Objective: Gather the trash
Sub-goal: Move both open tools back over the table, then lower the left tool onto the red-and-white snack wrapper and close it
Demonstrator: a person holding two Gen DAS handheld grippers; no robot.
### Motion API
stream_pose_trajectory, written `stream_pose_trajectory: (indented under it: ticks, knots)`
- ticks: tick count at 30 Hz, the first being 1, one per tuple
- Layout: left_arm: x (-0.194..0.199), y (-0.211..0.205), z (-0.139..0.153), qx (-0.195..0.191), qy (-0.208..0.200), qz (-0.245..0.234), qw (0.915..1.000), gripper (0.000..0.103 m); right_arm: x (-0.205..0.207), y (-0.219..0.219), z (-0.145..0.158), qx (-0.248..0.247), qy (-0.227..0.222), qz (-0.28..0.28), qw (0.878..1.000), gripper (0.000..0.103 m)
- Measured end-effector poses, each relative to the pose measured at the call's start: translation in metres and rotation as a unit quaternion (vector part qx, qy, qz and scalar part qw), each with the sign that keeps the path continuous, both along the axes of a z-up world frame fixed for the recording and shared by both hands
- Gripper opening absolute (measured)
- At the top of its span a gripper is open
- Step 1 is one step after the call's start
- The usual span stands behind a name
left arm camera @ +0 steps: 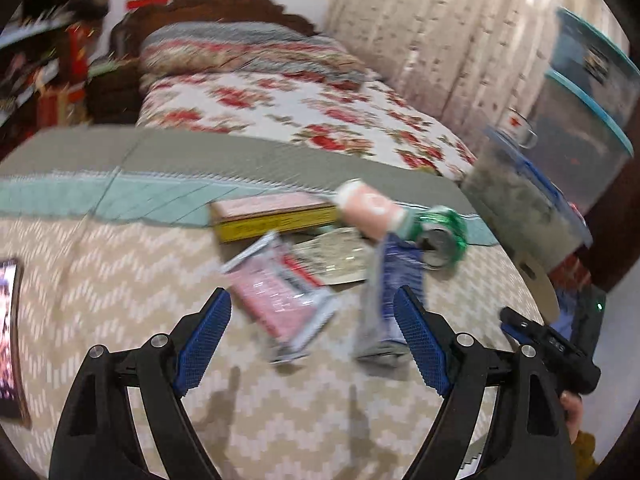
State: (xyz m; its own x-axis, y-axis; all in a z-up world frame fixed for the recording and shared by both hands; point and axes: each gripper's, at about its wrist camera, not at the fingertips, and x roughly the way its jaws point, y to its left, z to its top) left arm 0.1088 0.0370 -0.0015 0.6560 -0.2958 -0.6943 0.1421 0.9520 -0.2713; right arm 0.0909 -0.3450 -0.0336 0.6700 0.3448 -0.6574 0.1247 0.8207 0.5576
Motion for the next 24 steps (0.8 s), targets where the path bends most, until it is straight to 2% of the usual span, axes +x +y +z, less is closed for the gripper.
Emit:
stream_pose_trajectory:
  ticks: [6,15,24]
  knots:
    - [0.004,0.018,-0.02,-0.018,0.035,0.016,0.9991,0.079,-0.001,-0.002,-0.001,-0.011,0.0,-0.006,1.0,0.073]
    - [0.008,0.02,-0.029,-0.04,0.052,0.011,0.9978,0.084,-0.002,-0.001,-0.001,-0.019,0.0,-0.005,1.0,0.074]
    - [0.015,0.017,-0.038,-0.051,0.068,0.009,0.9963,0.085,-0.003,-0.006,-0.001,-0.002,-0.003,-0.011,1.0,0.074]
